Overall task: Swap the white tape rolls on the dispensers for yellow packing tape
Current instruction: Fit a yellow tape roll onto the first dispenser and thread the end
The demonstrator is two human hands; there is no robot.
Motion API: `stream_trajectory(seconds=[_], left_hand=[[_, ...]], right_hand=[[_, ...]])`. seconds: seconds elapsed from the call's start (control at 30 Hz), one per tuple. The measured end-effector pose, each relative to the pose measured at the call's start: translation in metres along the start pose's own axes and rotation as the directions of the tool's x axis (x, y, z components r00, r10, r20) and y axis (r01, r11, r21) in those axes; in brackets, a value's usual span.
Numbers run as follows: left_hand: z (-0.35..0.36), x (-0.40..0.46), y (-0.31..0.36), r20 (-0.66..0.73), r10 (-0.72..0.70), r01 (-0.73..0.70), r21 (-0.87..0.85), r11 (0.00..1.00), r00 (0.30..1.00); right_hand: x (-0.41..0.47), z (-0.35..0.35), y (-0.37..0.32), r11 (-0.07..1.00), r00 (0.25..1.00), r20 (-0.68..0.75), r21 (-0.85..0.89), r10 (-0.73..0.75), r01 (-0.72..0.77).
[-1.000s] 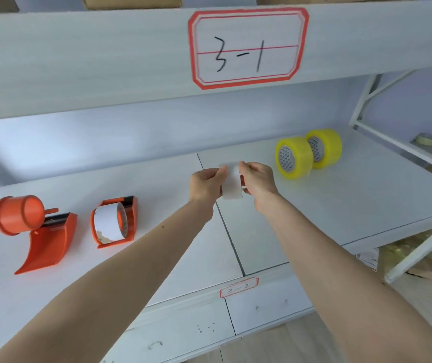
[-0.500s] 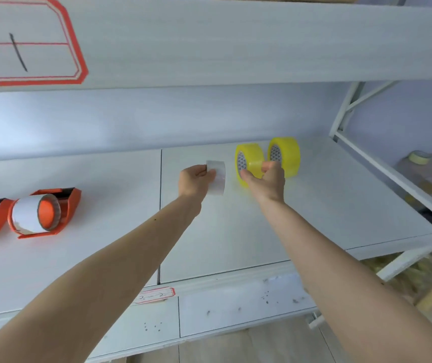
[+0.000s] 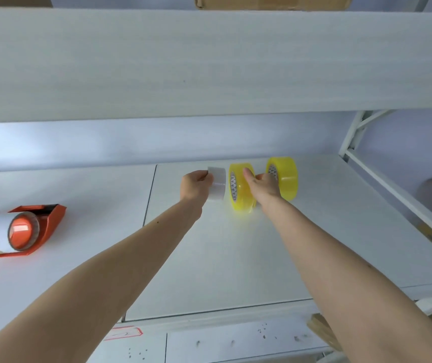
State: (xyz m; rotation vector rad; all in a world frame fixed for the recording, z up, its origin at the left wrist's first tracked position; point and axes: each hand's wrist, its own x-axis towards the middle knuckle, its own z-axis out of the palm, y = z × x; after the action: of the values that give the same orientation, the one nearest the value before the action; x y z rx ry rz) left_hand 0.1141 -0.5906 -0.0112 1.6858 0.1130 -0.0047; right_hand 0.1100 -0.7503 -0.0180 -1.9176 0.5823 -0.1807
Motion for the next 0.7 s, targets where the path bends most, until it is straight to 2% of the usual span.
stream_trajectory(seconds=[0.33, 0.53, 0.7], left_hand=[[0.025, 0.010, -0.005, -0.113, -0.029, 0.028, -0.012, 1.000, 0.993], [0.041, 0.004, -0.008, -0.236, -0.065, 0.054, -0.054, 0.997, 0.970], [0.051, -0.001, -0.018, -0.237, 0.023, -0.007, 0.066, 0.998, 0.971]], right_hand=[[0.014, -0.010, 0.004, 0.993, 0.971, 0.225, 0.072, 0.079, -0.097], [0.035, -0.016, 0.025, 0.966, 0.940, 0.331, 0.206, 0.082, -0.157], [0.017, -0.042, 0.012, 0.962, 0.942, 0.332, 0.243, 0.041, -0.127]])
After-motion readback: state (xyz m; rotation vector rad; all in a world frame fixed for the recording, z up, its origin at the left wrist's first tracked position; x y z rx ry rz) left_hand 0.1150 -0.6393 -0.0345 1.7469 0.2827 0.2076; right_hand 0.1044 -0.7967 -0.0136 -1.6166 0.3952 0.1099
